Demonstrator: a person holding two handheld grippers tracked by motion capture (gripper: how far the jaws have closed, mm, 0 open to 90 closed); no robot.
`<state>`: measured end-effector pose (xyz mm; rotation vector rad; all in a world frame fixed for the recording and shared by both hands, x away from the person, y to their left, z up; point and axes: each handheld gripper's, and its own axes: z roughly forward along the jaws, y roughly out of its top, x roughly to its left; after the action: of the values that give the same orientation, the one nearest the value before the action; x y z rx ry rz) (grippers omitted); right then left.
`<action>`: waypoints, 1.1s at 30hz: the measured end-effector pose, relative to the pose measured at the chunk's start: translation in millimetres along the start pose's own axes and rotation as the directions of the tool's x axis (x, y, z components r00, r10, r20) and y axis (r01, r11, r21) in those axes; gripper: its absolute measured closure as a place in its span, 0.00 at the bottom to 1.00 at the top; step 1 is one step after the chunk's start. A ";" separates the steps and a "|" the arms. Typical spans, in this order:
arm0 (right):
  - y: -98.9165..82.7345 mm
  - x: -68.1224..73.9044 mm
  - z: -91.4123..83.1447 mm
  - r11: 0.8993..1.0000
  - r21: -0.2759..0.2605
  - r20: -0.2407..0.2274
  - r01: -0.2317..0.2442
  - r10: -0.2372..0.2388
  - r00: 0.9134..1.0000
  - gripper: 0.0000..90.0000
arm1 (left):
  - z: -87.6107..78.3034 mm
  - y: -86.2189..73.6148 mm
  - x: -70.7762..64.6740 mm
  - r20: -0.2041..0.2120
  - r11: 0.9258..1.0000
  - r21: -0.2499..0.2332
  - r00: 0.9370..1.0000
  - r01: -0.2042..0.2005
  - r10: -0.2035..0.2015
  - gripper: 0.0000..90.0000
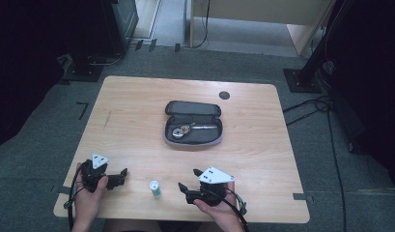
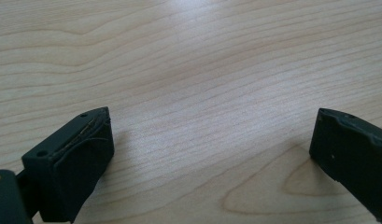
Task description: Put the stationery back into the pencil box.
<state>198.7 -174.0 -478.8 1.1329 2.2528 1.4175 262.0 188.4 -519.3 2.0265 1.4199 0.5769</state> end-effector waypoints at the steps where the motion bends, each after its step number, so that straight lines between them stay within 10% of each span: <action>1: 0.1 1.5 1.1 1.000 0.002 -0.009 0.001 -0.001 1.000 0.33 | 0.0 0.0 0.0 0.000 1.000 0.000 1.000 0.000 0.000 0.00; 33: 6.7 43.9 33.7 0.999 0.001 -0.202 0.050 -0.049 0.978 0.56 | 0.3 -0.1 -0.6 0.002 1.000 -0.003 1.000 0.005 -0.005 0.00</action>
<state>191.8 -118.7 -481.7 0.9656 2.4042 1.5711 261.9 187.7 -519.6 2.0200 1.4214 0.5743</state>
